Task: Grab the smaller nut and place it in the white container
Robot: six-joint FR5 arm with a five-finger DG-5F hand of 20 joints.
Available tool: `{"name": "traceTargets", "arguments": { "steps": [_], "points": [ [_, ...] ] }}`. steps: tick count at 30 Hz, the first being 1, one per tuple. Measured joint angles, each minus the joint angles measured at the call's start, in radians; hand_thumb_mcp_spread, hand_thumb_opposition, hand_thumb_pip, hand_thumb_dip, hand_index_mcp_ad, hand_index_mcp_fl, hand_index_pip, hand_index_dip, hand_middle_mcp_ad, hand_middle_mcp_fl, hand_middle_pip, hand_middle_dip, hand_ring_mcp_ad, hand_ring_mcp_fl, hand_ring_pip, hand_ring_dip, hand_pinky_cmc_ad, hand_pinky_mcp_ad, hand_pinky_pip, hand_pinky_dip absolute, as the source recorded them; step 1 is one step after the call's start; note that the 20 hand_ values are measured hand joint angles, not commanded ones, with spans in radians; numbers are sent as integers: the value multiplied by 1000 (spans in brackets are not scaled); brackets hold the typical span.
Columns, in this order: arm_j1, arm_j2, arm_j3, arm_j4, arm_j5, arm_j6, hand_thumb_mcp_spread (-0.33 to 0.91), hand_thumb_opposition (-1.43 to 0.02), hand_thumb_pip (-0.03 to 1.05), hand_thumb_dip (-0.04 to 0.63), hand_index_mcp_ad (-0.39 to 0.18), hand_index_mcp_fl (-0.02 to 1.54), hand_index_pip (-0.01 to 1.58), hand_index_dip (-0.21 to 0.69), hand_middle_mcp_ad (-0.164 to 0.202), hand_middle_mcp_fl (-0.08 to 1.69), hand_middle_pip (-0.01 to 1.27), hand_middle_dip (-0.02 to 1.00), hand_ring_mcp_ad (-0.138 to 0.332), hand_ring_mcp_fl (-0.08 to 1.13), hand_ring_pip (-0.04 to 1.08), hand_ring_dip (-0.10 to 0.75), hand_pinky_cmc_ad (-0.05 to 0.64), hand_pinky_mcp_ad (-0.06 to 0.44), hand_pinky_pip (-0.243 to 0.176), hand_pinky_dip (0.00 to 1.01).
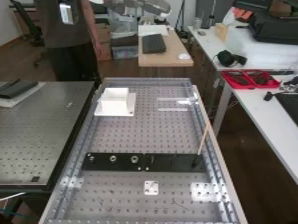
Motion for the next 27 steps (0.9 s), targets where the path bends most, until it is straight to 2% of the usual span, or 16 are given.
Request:
{"name": "traceTargets", "arguments": {
  "steps": [12,23,27],
  "points": [
    [-5,9,-29,9,6,0,208,-698,501,68,-24,24,66,372,58,-14,126,236,171,0,80,101,442,330,-91,213],
    [-24,26,-97,47,2,11,206,-714,501,68,-24,24,66,372,61,-12,126,239,171,-3,87,110,450,330,-91,227],
    [-33,29,-115,53,0,13,206,-710,555,65,-24,24,66,372,61,-12,126,239,171,-3,87,110,450,330,-91,227]
  ]
}}
